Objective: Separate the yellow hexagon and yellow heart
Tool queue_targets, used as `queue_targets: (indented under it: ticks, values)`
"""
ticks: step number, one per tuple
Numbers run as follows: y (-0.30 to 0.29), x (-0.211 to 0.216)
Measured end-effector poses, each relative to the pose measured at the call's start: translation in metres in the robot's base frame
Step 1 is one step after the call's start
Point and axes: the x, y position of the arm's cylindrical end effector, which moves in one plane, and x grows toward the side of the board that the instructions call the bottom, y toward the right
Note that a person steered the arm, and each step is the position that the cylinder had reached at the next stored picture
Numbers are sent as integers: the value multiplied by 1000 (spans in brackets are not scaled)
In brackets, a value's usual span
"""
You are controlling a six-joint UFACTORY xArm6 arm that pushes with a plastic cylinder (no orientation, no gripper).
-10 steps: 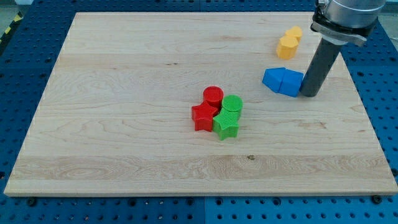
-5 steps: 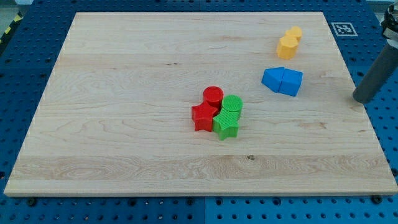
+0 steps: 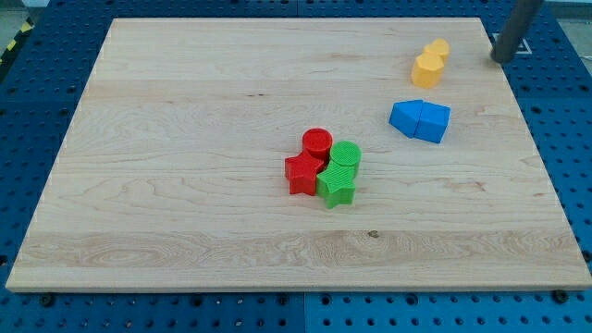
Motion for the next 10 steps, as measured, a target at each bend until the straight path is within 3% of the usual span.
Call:
queue_targets:
  ticks: [3, 5, 8, 10]
  values:
    - [-79, -4]
    - [-90, 17]
    - [-118, 2]
    - [-118, 25]
